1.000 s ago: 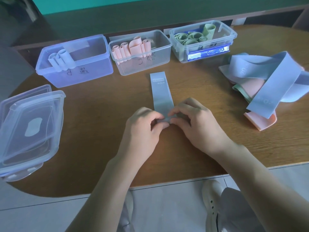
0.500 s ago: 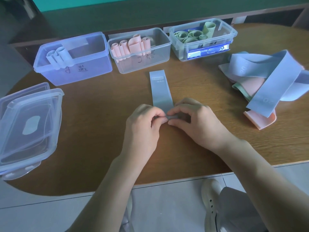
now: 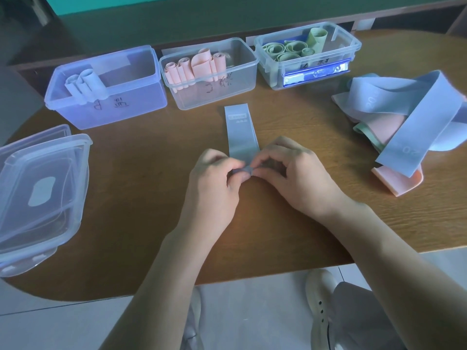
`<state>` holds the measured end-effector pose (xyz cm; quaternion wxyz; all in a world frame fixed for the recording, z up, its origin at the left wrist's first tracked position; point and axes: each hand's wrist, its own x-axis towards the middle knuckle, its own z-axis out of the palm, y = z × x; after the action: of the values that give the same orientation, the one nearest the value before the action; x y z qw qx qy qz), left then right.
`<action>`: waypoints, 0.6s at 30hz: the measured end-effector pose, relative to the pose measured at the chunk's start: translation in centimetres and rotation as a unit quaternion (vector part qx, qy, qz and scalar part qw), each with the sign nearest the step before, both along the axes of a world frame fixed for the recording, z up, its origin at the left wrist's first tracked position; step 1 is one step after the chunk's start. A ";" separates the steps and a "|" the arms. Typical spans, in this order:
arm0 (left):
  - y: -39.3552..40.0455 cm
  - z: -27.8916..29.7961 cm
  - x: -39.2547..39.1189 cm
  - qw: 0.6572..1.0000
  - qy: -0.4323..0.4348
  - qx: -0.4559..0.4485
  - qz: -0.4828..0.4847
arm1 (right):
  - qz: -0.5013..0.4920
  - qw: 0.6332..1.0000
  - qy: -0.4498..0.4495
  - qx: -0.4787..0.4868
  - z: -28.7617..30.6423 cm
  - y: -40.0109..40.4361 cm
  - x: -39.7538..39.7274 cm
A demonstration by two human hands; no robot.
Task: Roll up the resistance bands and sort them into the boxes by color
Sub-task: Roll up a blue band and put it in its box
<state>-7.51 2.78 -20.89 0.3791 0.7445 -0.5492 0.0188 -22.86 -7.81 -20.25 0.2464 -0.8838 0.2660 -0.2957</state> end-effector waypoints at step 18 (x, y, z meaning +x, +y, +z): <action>-0.3 0.1 -0.2 1.000 0.005 -0.012 0.008 | -0.022 1.000 0.000 0.003 -0.6 -0.6 0.5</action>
<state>-7.68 2.47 -20.78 0.3907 0.7445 -0.5409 0.0250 -22.39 -8.41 -20.85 0.2426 -0.8769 0.2860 -0.3006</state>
